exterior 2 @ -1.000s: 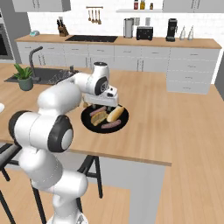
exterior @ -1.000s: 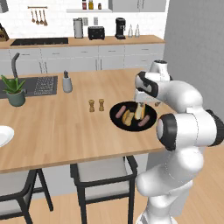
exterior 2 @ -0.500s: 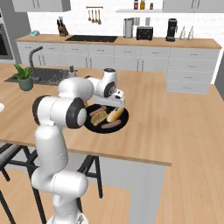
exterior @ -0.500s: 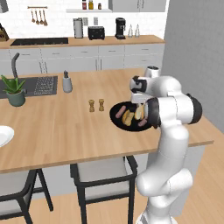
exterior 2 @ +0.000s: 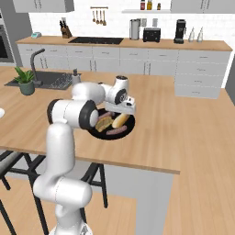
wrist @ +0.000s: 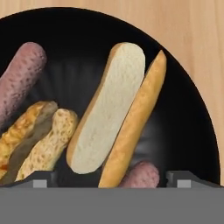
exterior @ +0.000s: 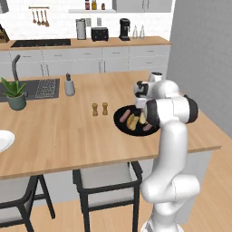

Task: Place one bun and one sausage from the bowl on each plate.

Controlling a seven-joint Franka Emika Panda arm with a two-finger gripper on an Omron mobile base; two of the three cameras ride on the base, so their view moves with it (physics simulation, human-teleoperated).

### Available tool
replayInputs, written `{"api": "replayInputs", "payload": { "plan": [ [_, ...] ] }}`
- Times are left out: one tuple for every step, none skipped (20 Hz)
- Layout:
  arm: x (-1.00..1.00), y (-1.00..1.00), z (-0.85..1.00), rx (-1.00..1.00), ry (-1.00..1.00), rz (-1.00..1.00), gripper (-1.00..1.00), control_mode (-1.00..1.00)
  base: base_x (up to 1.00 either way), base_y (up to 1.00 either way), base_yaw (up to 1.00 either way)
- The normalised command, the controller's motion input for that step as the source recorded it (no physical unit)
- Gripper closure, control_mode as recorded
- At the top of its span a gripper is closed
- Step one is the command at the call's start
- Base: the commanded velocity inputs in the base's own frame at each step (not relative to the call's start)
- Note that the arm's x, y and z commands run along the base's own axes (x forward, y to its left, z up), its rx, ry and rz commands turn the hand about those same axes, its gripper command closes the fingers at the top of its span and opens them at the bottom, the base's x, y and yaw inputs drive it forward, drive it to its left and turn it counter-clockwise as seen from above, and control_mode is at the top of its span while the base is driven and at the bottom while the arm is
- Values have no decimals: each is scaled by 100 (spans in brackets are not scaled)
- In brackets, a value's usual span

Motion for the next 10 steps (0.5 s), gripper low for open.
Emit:
{"api": "replayInputs", "payload": {
  "plan": [
    [0, -2, -63, 0, 0, 0, -100, -100, 0, 0, 0],
    [0, 0, -56, 0, 0, 0, -100, -100, 0, 0, 0],
    [0, 0, -49, 0, 0, 0, -100, -100, 0, 0, 0],
    [0, 0, -41, 0, 0, 0, -100, -100, 0, 0, 0],
    [0, 0, -36, 0, -1, 0, -100, -100, 0, 0, 0],
    [0, 0, -36, 0, -4, 0, -100, -100, 0, 0, 0],
    [4, 0, -35, 0, -5, 0, -100, -100, 0, 0, 0],
    [11, 0, -30, 0, -4, 0, -100, -100, 0, 0, 0],
    [10, 0, -19, 0, -2, 0, -100, -100, 0, 0, 0],
    [17, 0, -14, 0, 0, 0, -100, -100, 0, 0, 0]
  ]
}}
